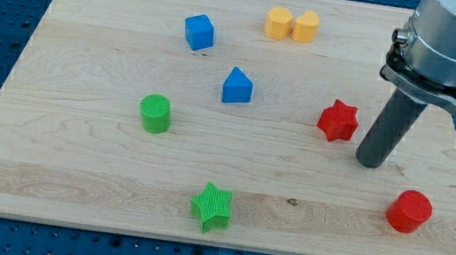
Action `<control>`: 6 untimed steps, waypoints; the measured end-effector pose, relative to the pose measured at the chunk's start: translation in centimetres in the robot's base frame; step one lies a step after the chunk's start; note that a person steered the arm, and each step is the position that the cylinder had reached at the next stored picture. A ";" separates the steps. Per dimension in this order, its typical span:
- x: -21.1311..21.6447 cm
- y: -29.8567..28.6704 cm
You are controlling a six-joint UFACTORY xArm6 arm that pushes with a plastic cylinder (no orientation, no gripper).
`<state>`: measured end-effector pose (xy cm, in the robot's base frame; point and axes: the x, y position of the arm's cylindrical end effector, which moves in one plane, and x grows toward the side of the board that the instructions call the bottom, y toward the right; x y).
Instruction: Push the red star upwards of the board
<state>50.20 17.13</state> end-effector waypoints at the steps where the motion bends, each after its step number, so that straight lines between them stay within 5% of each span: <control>1: 0.0 -0.1; 6: -2.5 -4.2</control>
